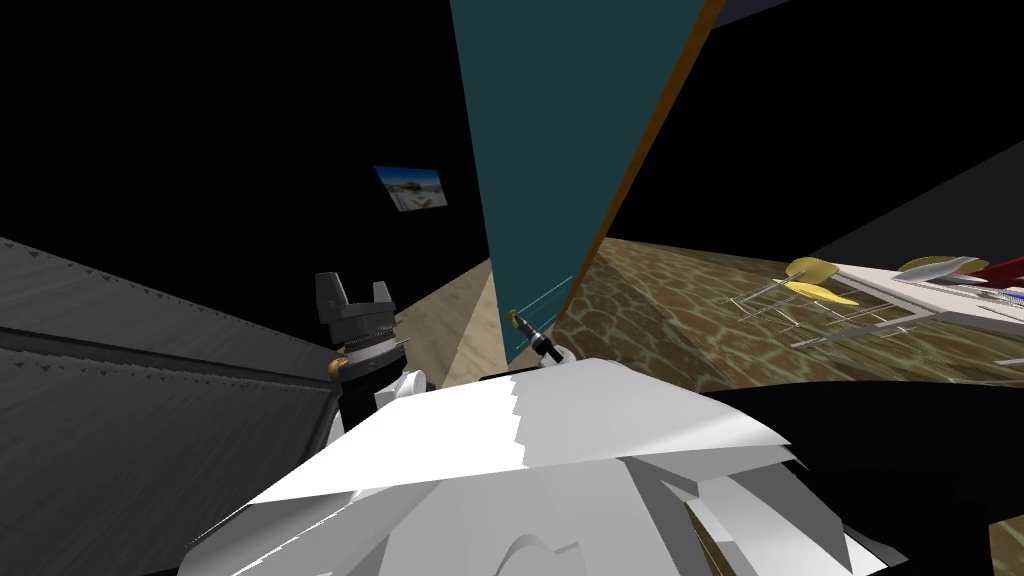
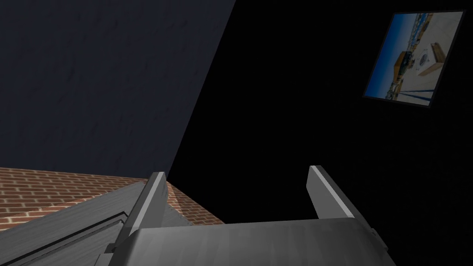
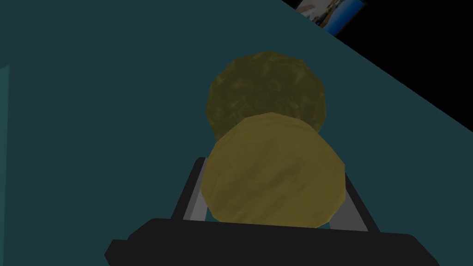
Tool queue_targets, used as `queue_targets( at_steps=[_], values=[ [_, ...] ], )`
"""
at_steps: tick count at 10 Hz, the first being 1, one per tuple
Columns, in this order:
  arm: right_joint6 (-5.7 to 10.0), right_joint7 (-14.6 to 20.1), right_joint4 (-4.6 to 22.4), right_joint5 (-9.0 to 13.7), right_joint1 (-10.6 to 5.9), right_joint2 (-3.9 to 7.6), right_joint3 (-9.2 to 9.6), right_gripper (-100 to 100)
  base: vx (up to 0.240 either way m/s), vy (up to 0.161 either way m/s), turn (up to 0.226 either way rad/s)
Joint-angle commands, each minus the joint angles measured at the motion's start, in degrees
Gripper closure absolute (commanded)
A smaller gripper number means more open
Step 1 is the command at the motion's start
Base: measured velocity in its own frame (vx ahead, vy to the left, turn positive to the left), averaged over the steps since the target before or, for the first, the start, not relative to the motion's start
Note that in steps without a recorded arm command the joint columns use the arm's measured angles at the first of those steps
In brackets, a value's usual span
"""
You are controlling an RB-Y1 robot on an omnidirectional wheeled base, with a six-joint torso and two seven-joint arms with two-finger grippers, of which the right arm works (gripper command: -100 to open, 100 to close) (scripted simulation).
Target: Push the door open
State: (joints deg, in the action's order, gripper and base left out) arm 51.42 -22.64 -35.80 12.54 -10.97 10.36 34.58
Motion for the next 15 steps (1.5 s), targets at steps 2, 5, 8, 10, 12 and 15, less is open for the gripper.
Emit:
queue_targets(
  at_steps=[2, 5, 8, 10, 12, 15],
  values=[
    [-0.22, 3.9, 0.0, 1.5, -0.31, -0.09, 0.23, 100, 0.040, 0.022, -0.028],
    [-0.24, 7.8, 0.1, 3.3, -0.50, -0.60, 0.99, 100, 0.054, 0.029, -0.043],
    [-0.26, 11.3, 0.2, 4.2, -0.60, -0.85, 1.36, 100, 0.049, 0.026, -0.022],
    [-0.27, 13.6, 0.3, 5.1, -0.70, -1.11, 1.74, 100, 0.042, 0.022, -0.030],
    [-0.29, 17.4, 0.5, 7.0, -0.90, -1.65, 2.52, 100, 0.064, 0.028, -0.054],
    [-0.30, 20.8, 0.6, 7.9, -0.99, -1.92, 2.90, 100, 0.041, 0.027, -0.028]
  ],
)
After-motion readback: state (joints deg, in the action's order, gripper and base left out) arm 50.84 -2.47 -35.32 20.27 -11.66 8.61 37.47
